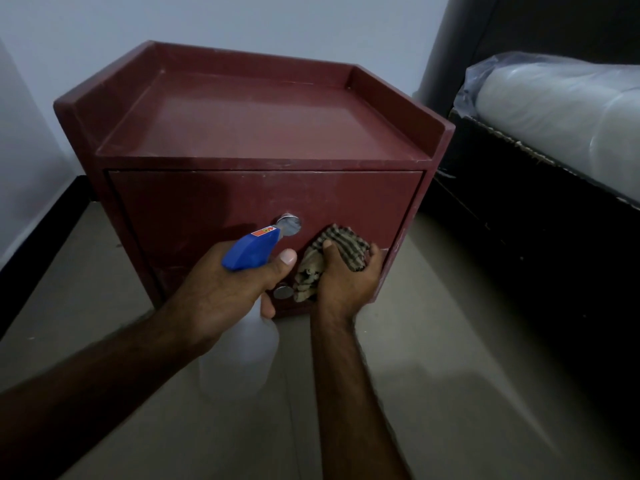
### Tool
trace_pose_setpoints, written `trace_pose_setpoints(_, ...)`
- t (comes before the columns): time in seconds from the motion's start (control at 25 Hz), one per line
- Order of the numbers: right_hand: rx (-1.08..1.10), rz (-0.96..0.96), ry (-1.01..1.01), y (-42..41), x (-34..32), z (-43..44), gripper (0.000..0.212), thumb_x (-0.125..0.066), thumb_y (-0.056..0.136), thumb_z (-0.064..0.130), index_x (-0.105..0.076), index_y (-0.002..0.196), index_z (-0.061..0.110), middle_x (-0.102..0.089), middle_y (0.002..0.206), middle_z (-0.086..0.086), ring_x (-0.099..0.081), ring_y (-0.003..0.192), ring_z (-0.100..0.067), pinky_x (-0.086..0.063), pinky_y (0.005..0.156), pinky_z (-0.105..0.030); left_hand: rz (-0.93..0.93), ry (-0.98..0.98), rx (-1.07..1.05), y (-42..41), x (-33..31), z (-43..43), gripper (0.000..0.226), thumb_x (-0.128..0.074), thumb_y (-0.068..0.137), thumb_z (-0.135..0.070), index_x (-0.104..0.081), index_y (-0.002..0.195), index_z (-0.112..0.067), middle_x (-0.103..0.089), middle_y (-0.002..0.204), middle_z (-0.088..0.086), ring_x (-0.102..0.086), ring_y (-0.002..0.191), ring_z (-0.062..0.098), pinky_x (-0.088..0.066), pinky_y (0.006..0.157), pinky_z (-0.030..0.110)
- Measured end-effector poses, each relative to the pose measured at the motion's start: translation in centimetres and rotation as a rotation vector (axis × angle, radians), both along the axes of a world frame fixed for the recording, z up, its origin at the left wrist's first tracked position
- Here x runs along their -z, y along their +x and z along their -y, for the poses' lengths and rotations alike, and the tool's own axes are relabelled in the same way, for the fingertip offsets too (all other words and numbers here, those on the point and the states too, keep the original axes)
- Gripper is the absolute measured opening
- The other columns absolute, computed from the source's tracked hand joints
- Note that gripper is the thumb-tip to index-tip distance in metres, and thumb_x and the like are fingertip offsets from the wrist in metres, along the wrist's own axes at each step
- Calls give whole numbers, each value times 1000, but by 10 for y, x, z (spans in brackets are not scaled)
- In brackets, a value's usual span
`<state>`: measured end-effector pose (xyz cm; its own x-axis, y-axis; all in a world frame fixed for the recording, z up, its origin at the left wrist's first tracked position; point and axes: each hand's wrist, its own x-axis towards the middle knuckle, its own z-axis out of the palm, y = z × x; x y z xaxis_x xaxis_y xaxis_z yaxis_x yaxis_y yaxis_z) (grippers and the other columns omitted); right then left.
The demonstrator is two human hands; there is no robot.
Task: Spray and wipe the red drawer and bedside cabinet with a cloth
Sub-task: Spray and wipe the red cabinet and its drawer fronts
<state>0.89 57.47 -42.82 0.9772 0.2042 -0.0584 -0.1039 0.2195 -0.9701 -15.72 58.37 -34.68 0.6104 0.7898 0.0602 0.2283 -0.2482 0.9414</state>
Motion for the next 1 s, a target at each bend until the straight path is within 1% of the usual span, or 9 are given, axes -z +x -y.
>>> trace_pose_setpoints(0.12, 16, -10, -16, -1, 1, -1, 68, -88, 78, 13, -60, 140, 14, -71, 123, -2, -70, 110, -19, -59, 99, -37, 0, 3, -6, -1, -2, 1, 51, -63, 86, -62, -68, 87, -11, -71, 63, 14, -71, 69, 33, -51, 74, 37)
trace_pose_setpoints(0.32, 5, 46, 57, -2, -23, -12, 78, -90, 74, 26, -55, 144, 29, -68, 121, 8, -69, 104, -5, -51, 78, -6, 20, 1, 4, -1, -4, 2, 54, -63, 88, -57, -65, 85, -3, -69, 60, 14, -68, 63, 30, -48, 71, 33)
trace_pose_setpoints(0.4, 6, 50, 64, -1, -24, -11, 79, -91, 74, 25, -55, 144, 28, -69, 123, 6, -69, 105, -6, -54, 81, -10, 11, 5, 6, -1, -7, 3, 54, -62, 89, -56, -66, 84, -3, -69, 60, 14, -69, 66, 31, -48, 72, 33)
trace_pose_setpoints(0.52, 6, 1, 33, -2, -11, -6, 75, -90, 76, 19, -56, 143, 21, -69, 127, -1, -69, 112, -16, -58, 98, -33, 6, -1, 3, -1, -8, 2, 54, -62, 90, -57, -67, 84, -4, -70, 62, 15, -69, 73, 37, -51, 78, 40)
trace_pose_setpoints(0.6, -16, -26, 14, -5, -2, -4, 71, -88, 78, 15, -56, 142, 19, -70, 126, -2, -69, 113, -19, -58, 101, -41, 20, -20, 1, -1, -7, 0, 54, -63, 89, -57, -66, 87, -4, -69, 62, 16, -68, 73, 40, -52, 79, 42)
trace_pose_setpoints(0.72, -36, -28, 25, -9, -9, -5, 70, -88, 78, 18, -57, 141, 22, -71, 122, 2, -70, 108, -16, -60, 96, -37, 54, -50, -25, -1, -8, -1, 57, -66, 83, -60, -68, 106, -8, -69, 64, 19, -68, 73, 42, -54, 78, 44)
trace_pose_setpoints(0.84, -62, 36, 26, -12, -21, -9, 76, -90, 77, 24, -54, 144, 24, -68, 121, 6, -68, 106, -11, -54, 81, -7, 93, -71, -33, 1, -8, -5, 51, -69, 79, -61, -70, 107, -18, -68, 65, 20, -68, 65, 37, -55, 81, 48)
trace_pose_setpoints(0.88, -65, 62, 7, -13, -23, -9, 77, -90, 77, 25, -54, 145, 24, -68, 121, 7, -67, 105, -10, -51, 78, -3, 102, -70, -26, 2, -7, -6, 46, -70, 81, -61, -71, 104, -21, -68, 65, 18, -68, 64, 34, -55, 82, 49)
trace_pose_setpoints(1.0, -74, 83, -27, -19, -20, -4, 76, -88, 80, 22, -53, 147, 20, -64, 124, 7, -64, 112, -12, -55, 95, -22, 105, -62, -33, 2, -6, -7, 53, -71, 83, -63, -70, 108, -16, -66, 65, 20, -69, 66, 35, -54, 78, 44)
